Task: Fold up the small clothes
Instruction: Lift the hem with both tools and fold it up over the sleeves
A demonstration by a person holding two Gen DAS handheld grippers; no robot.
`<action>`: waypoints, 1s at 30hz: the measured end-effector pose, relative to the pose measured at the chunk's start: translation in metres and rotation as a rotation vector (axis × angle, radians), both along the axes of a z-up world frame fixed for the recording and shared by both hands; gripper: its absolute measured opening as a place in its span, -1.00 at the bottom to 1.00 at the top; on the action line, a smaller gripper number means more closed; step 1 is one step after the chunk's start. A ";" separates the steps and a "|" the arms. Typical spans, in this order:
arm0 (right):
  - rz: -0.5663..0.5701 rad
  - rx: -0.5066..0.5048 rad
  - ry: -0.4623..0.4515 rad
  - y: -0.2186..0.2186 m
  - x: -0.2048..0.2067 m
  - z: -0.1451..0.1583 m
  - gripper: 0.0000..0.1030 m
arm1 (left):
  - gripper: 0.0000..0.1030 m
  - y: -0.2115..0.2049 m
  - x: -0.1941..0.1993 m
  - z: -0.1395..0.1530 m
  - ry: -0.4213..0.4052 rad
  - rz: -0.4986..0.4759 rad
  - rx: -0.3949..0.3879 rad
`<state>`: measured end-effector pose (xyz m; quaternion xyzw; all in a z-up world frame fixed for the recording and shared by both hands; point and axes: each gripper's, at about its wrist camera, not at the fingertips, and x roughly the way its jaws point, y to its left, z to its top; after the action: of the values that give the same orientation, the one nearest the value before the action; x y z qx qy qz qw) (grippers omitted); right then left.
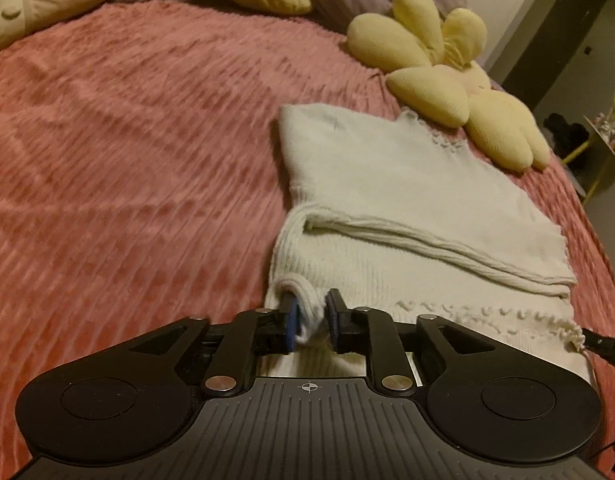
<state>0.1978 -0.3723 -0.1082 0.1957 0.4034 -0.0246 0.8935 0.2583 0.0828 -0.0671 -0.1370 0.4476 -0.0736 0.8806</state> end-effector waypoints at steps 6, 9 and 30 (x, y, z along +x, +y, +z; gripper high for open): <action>0.008 -0.017 -0.087 -0.009 -0.026 0.019 -0.07 | 0.00 0.006 -0.017 0.014 -0.084 -0.079 0.002; 0.078 -0.065 -0.050 -0.003 -0.025 0.013 -0.07 | 0.04 -0.006 -0.016 0.005 -0.059 -0.138 0.055; 0.173 -0.102 -0.012 0.023 -0.009 0.008 -0.63 | 0.04 0.000 -0.003 -0.006 -0.051 -0.080 0.110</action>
<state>0.1884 -0.3491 -0.1006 0.1143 0.4114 0.0334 0.9036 0.2549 0.0827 -0.0733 -0.0686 0.4336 -0.0873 0.8942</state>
